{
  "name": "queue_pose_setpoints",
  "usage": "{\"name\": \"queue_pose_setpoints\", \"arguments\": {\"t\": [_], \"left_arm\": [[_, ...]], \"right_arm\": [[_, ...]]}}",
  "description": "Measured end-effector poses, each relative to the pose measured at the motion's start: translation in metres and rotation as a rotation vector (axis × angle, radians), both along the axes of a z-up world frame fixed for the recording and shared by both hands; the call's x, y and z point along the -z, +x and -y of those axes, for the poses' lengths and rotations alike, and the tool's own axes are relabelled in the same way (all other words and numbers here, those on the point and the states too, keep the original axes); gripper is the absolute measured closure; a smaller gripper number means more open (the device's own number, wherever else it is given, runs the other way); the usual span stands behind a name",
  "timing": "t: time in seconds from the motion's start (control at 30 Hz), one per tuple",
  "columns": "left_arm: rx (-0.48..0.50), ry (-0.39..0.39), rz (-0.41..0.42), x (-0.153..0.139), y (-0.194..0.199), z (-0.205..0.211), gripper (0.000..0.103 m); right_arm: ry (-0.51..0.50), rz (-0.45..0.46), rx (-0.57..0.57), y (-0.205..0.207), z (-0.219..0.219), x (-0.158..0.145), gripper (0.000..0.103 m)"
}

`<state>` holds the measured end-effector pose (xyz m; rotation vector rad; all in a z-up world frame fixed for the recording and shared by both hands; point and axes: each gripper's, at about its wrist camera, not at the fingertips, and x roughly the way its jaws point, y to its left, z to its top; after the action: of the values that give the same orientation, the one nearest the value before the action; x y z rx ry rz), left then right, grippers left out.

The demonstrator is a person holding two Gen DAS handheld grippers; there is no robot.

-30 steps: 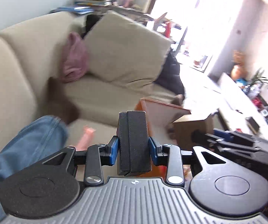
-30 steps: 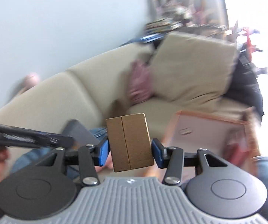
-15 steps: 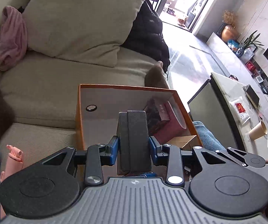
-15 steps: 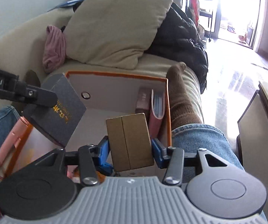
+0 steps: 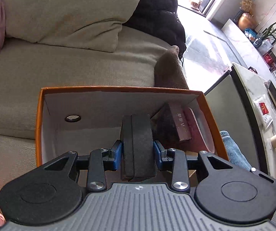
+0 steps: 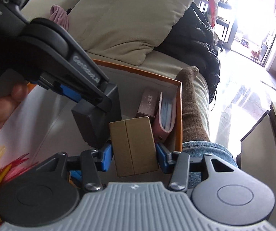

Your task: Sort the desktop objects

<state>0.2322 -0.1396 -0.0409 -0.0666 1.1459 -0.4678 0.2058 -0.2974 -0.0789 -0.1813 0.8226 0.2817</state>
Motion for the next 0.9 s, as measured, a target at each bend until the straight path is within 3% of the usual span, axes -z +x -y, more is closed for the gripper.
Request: {"name": "queue_pose_setpoints", "arguments": {"t": [0.27, 0.33, 0.47, 0.67, 0.9], "left_arm": [[-0.047, -0.075, -0.048, 0.012, 0.013, 0.013, 0.062], [-0.044, -0.117, -0.061, 0.011, 0.014, 0.009, 0.055], [-0.044, -0.188, -0.071, 0.002, 0.015, 0.0, 0.052], [-0.06, -0.242, 0.061, -0.037, 0.002, -0.034, 0.052], [-0.17, -0.198, 0.226, -0.064, -0.019, -0.09, 0.052]], "right_arm": [[-0.001, 0.002, -0.017, -0.001, -0.001, 0.002, 0.053], [0.001, -0.002, -0.022, -0.002, -0.002, 0.002, 0.053], [0.03, -0.025, -0.024, -0.001, -0.001, -0.001, 0.053], [0.179, -0.074, -0.041, -0.003, 0.003, -0.022, 0.054], [0.211, -0.073, -0.085, 0.015, -0.035, -0.029, 0.055]]}}
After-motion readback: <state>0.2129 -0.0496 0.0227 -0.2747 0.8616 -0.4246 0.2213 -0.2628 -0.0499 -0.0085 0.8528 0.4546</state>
